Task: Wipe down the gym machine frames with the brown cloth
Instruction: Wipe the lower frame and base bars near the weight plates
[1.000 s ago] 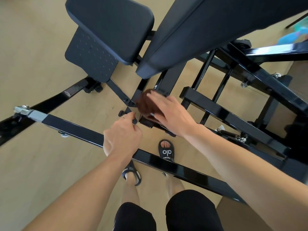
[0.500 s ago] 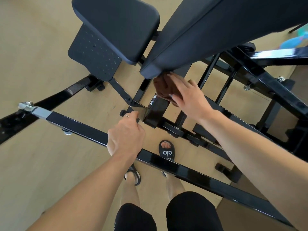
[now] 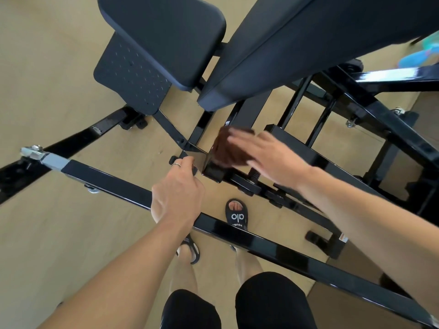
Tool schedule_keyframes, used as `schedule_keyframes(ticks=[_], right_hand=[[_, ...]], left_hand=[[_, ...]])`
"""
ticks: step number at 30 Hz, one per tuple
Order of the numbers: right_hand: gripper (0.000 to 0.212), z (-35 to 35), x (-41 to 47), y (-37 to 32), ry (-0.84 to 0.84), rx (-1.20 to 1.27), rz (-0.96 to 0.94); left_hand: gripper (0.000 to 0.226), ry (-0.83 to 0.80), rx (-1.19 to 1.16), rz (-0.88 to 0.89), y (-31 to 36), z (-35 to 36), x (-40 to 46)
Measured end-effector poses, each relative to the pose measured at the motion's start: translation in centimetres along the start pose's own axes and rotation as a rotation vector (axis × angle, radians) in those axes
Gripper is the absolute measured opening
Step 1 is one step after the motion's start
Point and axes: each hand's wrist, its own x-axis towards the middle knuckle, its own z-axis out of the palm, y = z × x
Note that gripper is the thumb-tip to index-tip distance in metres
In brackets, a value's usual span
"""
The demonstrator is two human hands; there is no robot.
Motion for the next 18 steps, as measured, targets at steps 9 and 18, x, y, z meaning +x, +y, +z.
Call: schedule_keyframes(ticks=[9,18], right_hand=[[0.063,-1.2,3.2,-0.2,0.469,0.483,0.604],[0.069,2.0,-1.1,-8.2,-0.106,0.302,0.082]], left_hand=[[0.04,0.015,-0.002,-0.004,0.3,-0.1,-0.2],[0.041,0.006,-0.033,-0.002,0.3,-0.2,-0.1]])
